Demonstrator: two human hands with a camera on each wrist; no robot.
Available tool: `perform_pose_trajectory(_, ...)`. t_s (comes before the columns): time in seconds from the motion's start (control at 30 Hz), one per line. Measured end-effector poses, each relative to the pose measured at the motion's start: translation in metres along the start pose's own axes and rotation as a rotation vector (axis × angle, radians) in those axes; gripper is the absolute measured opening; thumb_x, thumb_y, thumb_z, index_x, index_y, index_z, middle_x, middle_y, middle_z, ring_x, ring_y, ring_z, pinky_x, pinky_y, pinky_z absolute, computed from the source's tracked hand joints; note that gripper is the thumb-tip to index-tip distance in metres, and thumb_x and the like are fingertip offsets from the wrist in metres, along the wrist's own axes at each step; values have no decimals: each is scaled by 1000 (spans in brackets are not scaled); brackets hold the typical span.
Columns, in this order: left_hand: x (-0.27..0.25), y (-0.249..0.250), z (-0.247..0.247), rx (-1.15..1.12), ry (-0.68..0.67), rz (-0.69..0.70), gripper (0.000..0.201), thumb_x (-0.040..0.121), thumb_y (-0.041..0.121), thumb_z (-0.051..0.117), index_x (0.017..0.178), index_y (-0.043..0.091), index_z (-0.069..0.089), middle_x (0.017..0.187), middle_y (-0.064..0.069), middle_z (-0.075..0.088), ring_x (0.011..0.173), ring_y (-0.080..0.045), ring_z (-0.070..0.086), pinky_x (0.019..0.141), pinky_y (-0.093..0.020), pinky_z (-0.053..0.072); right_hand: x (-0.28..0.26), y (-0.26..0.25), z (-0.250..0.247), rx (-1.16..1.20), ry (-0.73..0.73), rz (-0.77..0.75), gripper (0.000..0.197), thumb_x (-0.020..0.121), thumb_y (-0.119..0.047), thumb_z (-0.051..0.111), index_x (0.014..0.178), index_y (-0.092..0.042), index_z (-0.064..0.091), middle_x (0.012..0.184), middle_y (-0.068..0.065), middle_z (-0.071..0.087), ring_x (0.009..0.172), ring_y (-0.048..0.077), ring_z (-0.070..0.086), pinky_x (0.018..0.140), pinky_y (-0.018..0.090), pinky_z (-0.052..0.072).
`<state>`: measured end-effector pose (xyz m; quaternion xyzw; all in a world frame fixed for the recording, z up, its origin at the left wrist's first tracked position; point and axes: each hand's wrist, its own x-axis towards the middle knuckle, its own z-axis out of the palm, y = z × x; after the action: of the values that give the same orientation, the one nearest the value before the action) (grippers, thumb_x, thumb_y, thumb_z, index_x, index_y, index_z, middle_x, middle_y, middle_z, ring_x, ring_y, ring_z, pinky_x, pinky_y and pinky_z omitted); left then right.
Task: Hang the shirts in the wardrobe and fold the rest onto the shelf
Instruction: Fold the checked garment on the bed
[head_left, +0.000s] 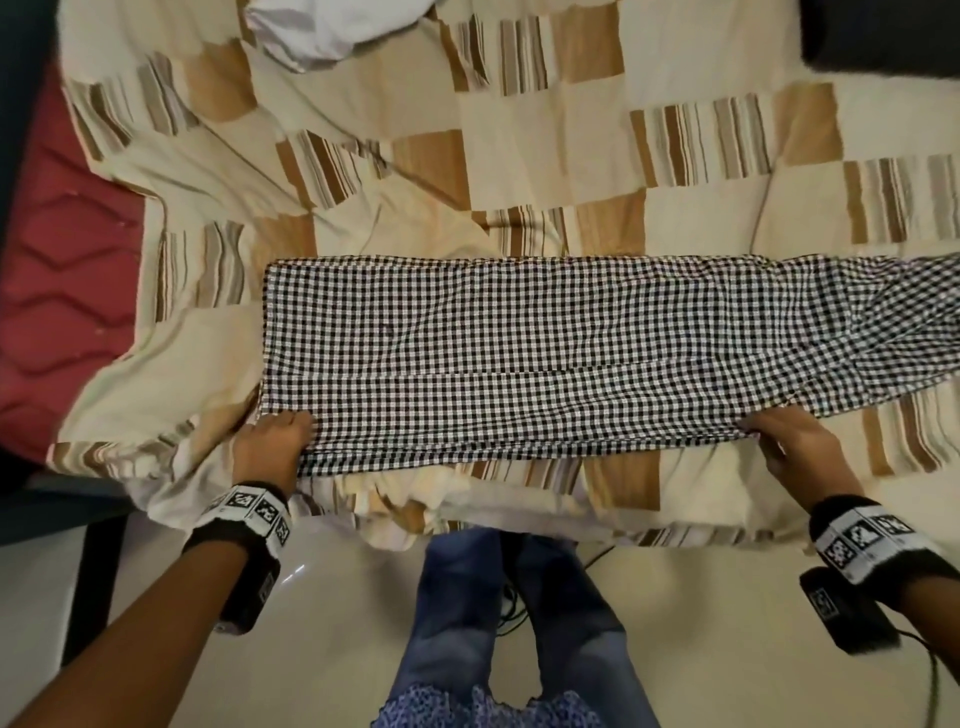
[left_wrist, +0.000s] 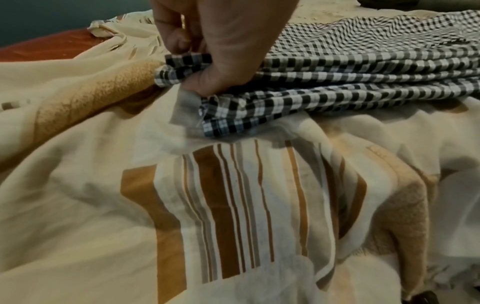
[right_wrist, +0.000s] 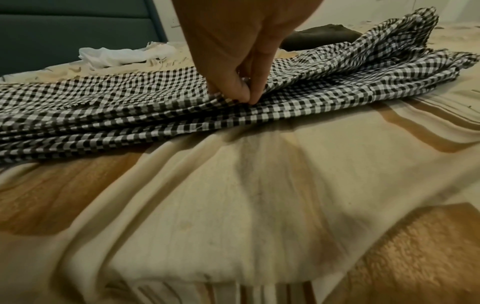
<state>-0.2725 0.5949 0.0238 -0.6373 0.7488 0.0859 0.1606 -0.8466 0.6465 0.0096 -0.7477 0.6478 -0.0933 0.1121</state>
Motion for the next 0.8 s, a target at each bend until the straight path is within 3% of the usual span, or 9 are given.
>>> perform_pose_trajectory(0.1,0,-2,4,-4,1,-4,44,31,-18,79,66,1,58,54,-17,56,49,-35,58,44,-36,45,-2,0,2,-20,19,5,32,56,27,67,81,7,69,77,21,66,67,40,63,66,32,39)
perform_pose_trajectory(0.17,0,-3,6,6,-7,-9,43,33,-18,78,67,1,59,54,-17,56,49,-35,58,45,-37,46,-2,-2,-1,-6,48,-11,18,72,10,54,81,7,69,78,22,66,68,40,63,68,30,38)
perform_pose_trajectory(0.2,0,-3,6,13,-2,-9,43,34,-19,77,67,1,59,54,-16,56,49,-34,58,44,-37,46,-3,-3,-2,10,54,-14,24,74,2,47,81,7,69,78,22,65,69,40,63,68,30,38)
perform_pose_trajectory(0.4,-4,-4,5,21,35,2,36,40,-20,74,64,1,57,52,-16,55,47,-33,57,43,-36,44,-5,-5,-4,26,32,18,33,75,-7,40,81,7,69,77,21,65,68,40,62,68,29,38)
perform_pose_trajectory(0.53,-3,-3,5,33,22,-7,38,39,-21,75,64,1,57,53,-16,55,48,-34,57,44,-36,44,-6,-7,-2,37,22,36,40,76,-13,34,80,6,70,76,20,65,69,39,62,63,37,52)
perform_pose_trajectory(0.67,-3,-1,5,45,-6,-27,36,42,-19,76,68,0,60,55,-16,57,52,-35,58,46,-36,44,-6,-6,-3,34,2,54,40,76,-14,34,80,5,69,76,20,65,69,38,62,63,35,50)
perform_pose_trajectory(0.8,-3,-1,4,47,-28,-30,35,43,-19,74,67,1,58,55,-16,57,51,-34,58,46,-37,45,-7,-8,-6,30,2,44,39,76,-12,34,79,6,69,76,21,65,68,40,62,60,43,53)
